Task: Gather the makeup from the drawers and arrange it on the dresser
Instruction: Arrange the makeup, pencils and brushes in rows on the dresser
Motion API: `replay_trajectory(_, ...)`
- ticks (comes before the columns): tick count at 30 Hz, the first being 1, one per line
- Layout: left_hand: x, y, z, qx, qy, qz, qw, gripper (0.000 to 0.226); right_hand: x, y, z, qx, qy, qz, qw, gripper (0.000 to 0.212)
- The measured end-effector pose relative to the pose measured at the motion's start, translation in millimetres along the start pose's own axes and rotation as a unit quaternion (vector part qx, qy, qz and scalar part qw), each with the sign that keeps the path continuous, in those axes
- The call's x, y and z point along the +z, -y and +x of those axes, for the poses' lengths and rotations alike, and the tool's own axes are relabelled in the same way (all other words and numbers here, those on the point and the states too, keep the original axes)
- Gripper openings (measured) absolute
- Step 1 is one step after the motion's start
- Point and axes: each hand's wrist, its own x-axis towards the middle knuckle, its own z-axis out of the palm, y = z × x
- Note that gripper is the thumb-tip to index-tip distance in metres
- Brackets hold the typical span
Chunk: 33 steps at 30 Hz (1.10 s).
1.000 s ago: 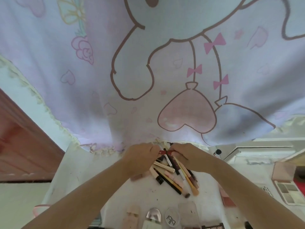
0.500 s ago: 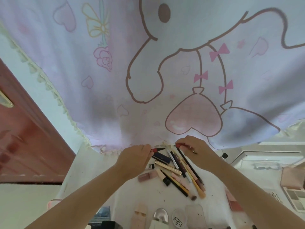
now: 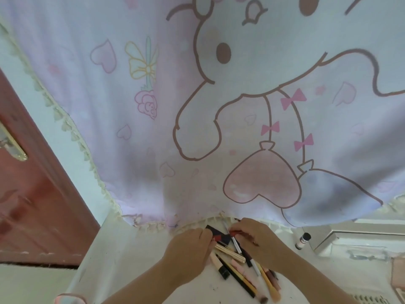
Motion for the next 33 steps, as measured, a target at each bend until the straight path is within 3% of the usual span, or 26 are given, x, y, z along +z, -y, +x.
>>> replay_trajectory(2, 5, 0, -4, -0.024, 0.098, -0.024, 0.995, 0.039, 1, 1, 3, 0.000, 0.021, 0.001, 1.000, 0.026)
replay_trajectory(4, 3, 0, -4, -0.050, 0.139, -0.053, 0.988, 0.034, 3, 2, 6, 0.004, 0.048, 0.009, 0.999, 0.026)
replay_trajectory(8, 5, 6, -8, -0.087, 0.159, -0.085, 0.980, 0.030, 14, 7, 16, 0.002, 0.077, 0.029, 0.997, 0.025)
replay_trajectory(12, 9, 21, -13, -0.115, 0.159, -0.091, 0.976, 0.029, 25, 6, 29, 0.037, 0.067, 0.092, 0.993, 0.037)
replay_trajectory(17, 25, 51, -20, -0.197, 0.133, -0.130, 0.963, 0.029, 40, -10, 42, 0.094, 0.026, 0.108, 0.989, 0.036)
replay_trajectory(24, 66, 97, -38, -0.360, 0.144, -0.099, 0.916, 0.033, 85, -57, 36, 0.189, 0.132, 0.008, 0.973, 0.025)
replay_trajectory(28, 88, 106, -48, -0.408, 0.185, -0.116, 0.887, 0.031, 108, -68, 33, 0.193, 0.165, -0.039, 0.967, 0.025)
replay_trajectory(33, 104, 112, -51, -0.426, 0.246, -0.113, 0.863, 0.028, 123, -68, 42, 0.161, 0.195, -0.151, 0.956, 0.008)
